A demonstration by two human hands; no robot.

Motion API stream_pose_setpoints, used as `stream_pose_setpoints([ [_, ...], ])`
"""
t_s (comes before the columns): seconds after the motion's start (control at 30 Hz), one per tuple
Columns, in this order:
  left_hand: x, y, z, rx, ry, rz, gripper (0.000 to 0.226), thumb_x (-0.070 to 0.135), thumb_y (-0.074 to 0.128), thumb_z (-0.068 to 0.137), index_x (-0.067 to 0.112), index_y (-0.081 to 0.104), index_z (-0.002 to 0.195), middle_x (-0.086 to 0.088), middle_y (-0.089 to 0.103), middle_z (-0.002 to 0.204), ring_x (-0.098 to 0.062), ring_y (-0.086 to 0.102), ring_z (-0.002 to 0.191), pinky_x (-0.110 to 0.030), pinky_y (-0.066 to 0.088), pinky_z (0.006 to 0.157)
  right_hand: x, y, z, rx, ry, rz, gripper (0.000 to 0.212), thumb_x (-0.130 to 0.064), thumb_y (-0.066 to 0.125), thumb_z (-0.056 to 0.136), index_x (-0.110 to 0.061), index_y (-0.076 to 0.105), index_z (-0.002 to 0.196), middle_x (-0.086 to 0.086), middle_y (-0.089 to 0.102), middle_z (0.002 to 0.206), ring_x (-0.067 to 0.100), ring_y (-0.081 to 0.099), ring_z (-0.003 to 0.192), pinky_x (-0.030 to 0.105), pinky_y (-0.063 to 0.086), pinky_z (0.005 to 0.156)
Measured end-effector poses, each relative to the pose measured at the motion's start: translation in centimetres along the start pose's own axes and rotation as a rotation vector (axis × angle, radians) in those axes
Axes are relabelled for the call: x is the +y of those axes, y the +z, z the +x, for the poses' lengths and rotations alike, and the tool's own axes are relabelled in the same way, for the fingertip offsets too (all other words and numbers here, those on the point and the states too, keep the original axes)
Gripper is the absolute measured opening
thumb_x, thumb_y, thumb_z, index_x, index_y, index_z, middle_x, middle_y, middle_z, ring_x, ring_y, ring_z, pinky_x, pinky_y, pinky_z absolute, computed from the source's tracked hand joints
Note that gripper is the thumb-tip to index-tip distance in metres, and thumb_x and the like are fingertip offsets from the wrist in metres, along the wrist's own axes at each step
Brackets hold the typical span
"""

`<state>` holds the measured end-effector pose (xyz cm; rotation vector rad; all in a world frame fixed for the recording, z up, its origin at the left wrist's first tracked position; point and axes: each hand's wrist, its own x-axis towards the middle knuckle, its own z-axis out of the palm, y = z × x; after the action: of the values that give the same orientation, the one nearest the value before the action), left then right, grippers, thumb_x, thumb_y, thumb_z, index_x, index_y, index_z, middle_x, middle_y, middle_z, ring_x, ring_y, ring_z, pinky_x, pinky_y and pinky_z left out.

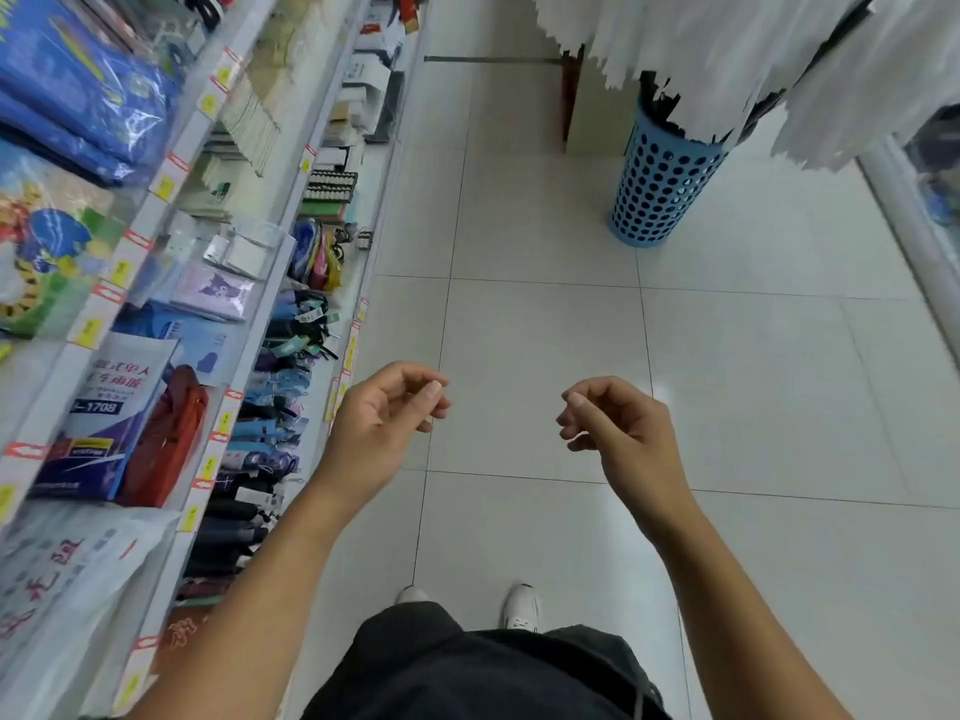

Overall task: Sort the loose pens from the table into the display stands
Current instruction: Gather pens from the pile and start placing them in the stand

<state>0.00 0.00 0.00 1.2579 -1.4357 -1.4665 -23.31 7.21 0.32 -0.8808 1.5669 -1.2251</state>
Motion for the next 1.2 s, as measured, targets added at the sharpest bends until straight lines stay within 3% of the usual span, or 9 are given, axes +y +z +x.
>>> stream_pose_setpoints([
  [0.17, 0.3, -0.9, 5.2, 0.053, -0.034, -0.014, 0.012, 0.009, 0.057, 0.100, 0.013, 0.069, 0.101, 0.001, 0.072, 0.085, -0.014, 0.068, 0.083, -0.025, 0.056, 0.074, -0.6, 1.0, 6.5, -0.064, 0.014, -0.019, 0.009, -0.009, 0.062, 0.098, -0.005, 0.069, 0.094, 0.005, 0.070, 0.076, 0.018, 0.066, 0.071, 0.025, 0.054, 0.065],
  [0.47, -0.6, -8.8, 22.0, 0.097, -0.043, -0.023, 0.021, 0.029, 0.063, 0.088, 0.014, 0.070, 0.101, -0.004, 0.073, 0.088, -0.015, 0.069, 0.085, -0.023, 0.054, 0.073, -4.9, 10.0, 25.7, -0.213, -0.044, -0.126, 0.009, -0.005, 0.062, 0.098, -0.003, 0.068, 0.092, 0.011, 0.071, 0.081, 0.019, 0.066, 0.072, 0.027, 0.054, 0.066],
  [0.67, 3.1, -12.7, 38.6, -0.016, -0.045, -0.017, 0.015, 0.030, 0.063, 0.089, 0.021, 0.071, 0.099, -0.002, 0.074, 0.088, -0.016, 0.069, 0.086, -0.024, 0.054, 0.073, -9.6, 12.4, 38.2, -0.112, 0.001, -0.119, 0.009, -0.007, 0.061, 0.098, -0.003, 0.069, 0.095, 0.012, 0.072, 0.083, 0.022, 0.068, 0.075, 0.032, 0.056, 0.069],
  [0.83, 6.2, -10.2, 53.4, -0.151, -0.016, 0.023, 0.007, 0.016, 0.064, 0.097, 0.016, 0.070, 0.100, -0.001, 0.074, 0.087, -0.015, 0.069, 0.084, -0.023, 0.054, 0.073, -11.7, 10.5, 48.3, 0.040, 0.029, -0.089, 0.009, -0.009, 0.063, 0.098, -0.006, 0.070, 0.094, 0.010, 0.072, 0.080, 0.022, 0.068, 0.075, 0.031, 0.056, 0.069],
  [0.9, 7.0, -8.8, 59.3, -0.187, -0.008, 0.021, 0.010, 0.020, 0.065, 0.093, 0.015, 0.070, 0.099, -0.001, 0.074, 0.086, -0.014, 0.069, 0.083, -0.023, 0.054, 0.072, -12.2, 9.7, 53.4, 0.085, 0.030, -0.070, 0.009, -0.009, 0.063, 0.097, -0.004, 0.070, 0.095, 0.011, 0.072, 0.081, 0.021, 0.068, 0.075, 0.030, 0.056, 0.069],
  [0.97, 7.6, -7.6, 64.6, -0.196, -0.014, 0.021, 0.015, 0.024, 0.063, 0.089, 0.015, 0.070, 0.098, -0.003, 0.074, 0.085, -0.014, 0.069, 0.082, -0.022, 0.054, 0.071, -12.8, 9.1, 58.7, 0.097, 0.033, -0.053, 0.009, -0.009, 0.063, 0.097, -0.004, 0.070, 0.095, 0.011, 0.072, 0.080, 0.020, 0.068, 0.074, 0.029, 0.056, 0.069],
  [1.07, 8.7, -7.0, 72.1, -0.190, -0.026, 0.061, 0.006, 0.015, 0.065, 0.097, 0.014, 0.070, 0.100, -0.005, 0.074, 0.088, -0.015, 0.070, 0.084, -0.022, 0.054, 0.073, -14.7, 8.6, 67.6, 0.055, 0.038, -0.045, 0.011, -0.011, 0.062, 0.098, -0.004, 0.070, 0.095, 0.012, 0.072, 0.081, 0.020, 0.067, 0.075, 0.030, 0.056, 0.070],
  [1.2, 11.2, -9.2, 80.6, -0.046, -0.029, 0.057, 0.013, 0.020, 0.063, 0.093, 0.014, 0.071, 0.101, -0.005, 0.074, 0.091, -0.015, 0.071, 0.086, -0.022, 0.055, 0.074, -19.0, 9.8, 79.5, -0.024, 0.005, -0.042, 0.013, -0.013, 0.060, 0.100, -0.004, 0.068, 0.096, 0.014, 0.071, 0.083, 0.022, 0.067, 0.076, 0.031, 0.055, 0.068],
])
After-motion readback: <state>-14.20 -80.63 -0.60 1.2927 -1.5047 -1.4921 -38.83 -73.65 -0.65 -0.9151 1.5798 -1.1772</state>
